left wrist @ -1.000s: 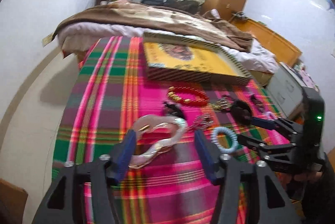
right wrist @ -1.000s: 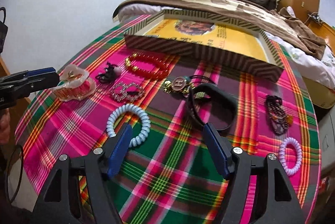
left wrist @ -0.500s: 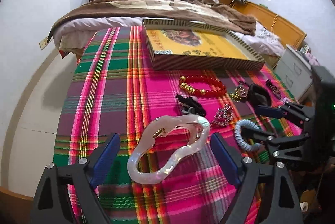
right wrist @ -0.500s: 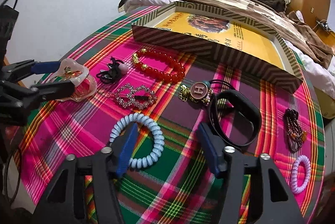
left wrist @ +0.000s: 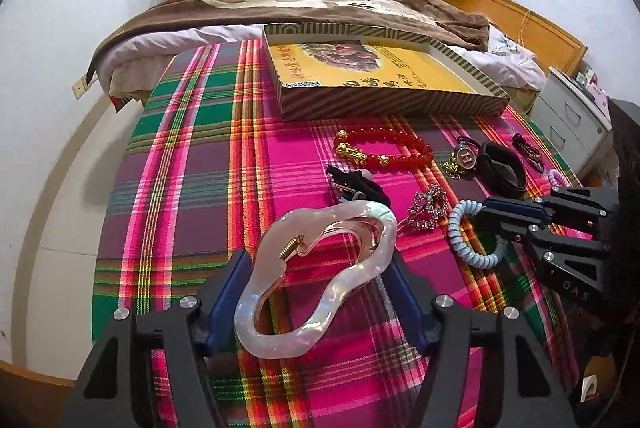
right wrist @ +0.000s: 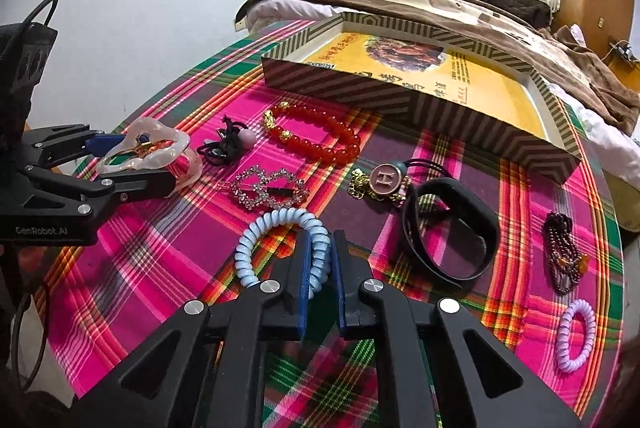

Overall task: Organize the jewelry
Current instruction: 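Carry the claw clip with the left tool while the right tool carries the blue coil to the yellow tray, then open the left tool over the tray while the right tool releases the blue coil, then withdraw both tools from the tray back over the cloth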

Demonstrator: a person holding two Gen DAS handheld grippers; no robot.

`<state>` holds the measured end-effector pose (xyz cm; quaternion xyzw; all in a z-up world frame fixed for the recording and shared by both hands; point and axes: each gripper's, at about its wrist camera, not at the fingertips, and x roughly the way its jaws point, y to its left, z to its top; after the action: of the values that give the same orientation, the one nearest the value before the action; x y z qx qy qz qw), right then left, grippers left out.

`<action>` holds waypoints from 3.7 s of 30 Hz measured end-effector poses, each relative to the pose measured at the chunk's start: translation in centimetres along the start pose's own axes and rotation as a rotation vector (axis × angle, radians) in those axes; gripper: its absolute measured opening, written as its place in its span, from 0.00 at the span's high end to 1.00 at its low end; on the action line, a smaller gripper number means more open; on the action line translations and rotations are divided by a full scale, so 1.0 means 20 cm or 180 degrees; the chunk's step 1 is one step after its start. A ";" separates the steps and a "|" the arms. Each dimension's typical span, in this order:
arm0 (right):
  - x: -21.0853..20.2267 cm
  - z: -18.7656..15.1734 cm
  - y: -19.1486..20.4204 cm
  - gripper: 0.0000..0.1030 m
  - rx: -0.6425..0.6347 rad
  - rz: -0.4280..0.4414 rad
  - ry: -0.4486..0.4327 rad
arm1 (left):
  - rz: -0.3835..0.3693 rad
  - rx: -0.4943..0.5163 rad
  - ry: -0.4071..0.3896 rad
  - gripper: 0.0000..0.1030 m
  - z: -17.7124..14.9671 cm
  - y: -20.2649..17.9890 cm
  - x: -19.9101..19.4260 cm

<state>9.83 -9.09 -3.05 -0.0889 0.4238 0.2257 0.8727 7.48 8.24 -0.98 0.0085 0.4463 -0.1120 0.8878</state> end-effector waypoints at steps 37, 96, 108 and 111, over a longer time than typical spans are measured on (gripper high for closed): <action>-0.33 0.42 -0.50 0.90 0.0438 -0.0308 -0.0711 | 0.0067 -0.0013 -0.0471 0.47 0.55 -0.07 -0.09; -0.22 0.58 -0.72 0.64 0.0544 -0.0939 -0.0724 | 0.0323 -0.0173 -0.0496 0.13 0.81 -0.26 0.16; -0.44 0.42 -0.54 0.64 0.0485 -0.1106 -0.0921 | 0.0360 -0.0124 -0.0636 0.13 0.58 -0.33 -0.09; -0.47 0.38 -0.52 0.64 0.0514 -0.1141 -0.0943 | 0.0389 -0.0118 -0.0655 0.13 0.53 -0.33 -0.13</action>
<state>14.97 -18.62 8.74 -0.0586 0.2853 0.0433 0.9556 12.98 1.02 7.95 0.0078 0.3535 -0.0497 0.9341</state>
